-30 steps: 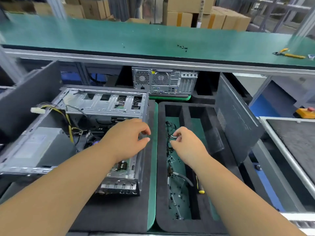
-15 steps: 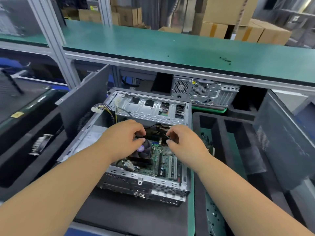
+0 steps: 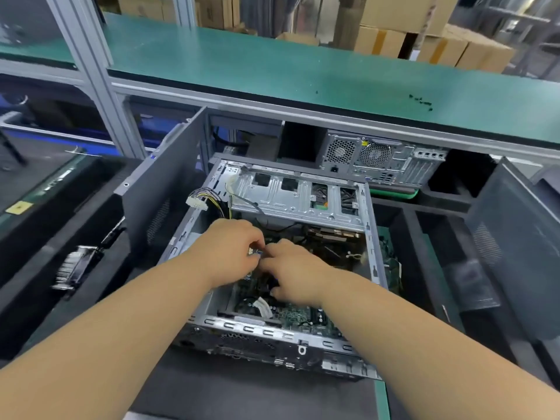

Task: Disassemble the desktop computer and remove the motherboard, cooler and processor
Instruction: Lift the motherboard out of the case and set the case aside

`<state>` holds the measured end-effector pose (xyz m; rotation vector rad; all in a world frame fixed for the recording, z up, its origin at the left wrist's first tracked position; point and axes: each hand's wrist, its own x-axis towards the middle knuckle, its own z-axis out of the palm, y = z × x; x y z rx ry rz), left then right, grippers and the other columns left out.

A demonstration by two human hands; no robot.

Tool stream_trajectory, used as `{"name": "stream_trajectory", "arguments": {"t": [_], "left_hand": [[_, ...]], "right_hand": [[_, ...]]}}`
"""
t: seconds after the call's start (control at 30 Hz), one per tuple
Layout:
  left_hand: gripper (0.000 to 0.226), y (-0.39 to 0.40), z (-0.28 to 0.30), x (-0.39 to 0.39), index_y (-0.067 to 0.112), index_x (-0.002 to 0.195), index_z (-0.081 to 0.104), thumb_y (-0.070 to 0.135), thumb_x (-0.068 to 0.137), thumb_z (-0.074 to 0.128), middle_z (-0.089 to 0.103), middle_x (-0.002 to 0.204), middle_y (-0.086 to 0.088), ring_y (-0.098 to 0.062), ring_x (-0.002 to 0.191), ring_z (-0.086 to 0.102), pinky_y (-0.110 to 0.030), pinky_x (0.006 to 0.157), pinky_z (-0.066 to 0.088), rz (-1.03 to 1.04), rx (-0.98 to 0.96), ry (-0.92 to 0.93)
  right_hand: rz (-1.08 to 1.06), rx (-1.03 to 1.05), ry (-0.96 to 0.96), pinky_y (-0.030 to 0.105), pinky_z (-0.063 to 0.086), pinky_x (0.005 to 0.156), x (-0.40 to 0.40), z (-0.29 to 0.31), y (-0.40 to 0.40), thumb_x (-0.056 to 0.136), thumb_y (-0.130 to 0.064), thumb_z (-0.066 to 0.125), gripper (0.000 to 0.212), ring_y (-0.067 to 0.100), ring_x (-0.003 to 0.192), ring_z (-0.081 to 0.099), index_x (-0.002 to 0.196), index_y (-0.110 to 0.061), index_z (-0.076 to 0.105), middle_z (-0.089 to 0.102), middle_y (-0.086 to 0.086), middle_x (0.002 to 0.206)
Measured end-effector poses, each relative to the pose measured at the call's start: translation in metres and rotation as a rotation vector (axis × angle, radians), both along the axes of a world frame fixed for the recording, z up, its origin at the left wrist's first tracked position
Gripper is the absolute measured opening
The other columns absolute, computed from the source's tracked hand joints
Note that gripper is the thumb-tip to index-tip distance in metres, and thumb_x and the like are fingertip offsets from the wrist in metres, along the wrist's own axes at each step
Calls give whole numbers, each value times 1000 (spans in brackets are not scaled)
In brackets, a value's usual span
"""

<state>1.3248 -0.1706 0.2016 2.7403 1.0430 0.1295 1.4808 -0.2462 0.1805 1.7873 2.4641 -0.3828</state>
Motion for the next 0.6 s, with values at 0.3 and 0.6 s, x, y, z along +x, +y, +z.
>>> {"name": "stream_trajectory", "arguments": {"t": [0.3, 0.6], "left_hand": [[17, -6, -15, -4, 27, 77, 68, 24, 79, 52, 62, 79, 11, -14, 93, 47, -38, 112, 15, -188, 156, 387], [17, -25, -11, 22, 22, 77, 61, 20, 91, 50, 53, 70, 5, -20, 83, 50, -39, 105, 25, -308, 163, 832]], "right_hand": [[-210, -85, -154, 43, 32, 111, 24, -29, 5, 63, -41, 83, 114, 32, 133, 32, 152, -22, 14, 33, 11, 143], [-256, -62, -43, 37, 52, 80, 26, -25, 7, 66, -30, 77, 79, 27, 109, 52, 134, -18, 39, 48, 6, 119]]}}
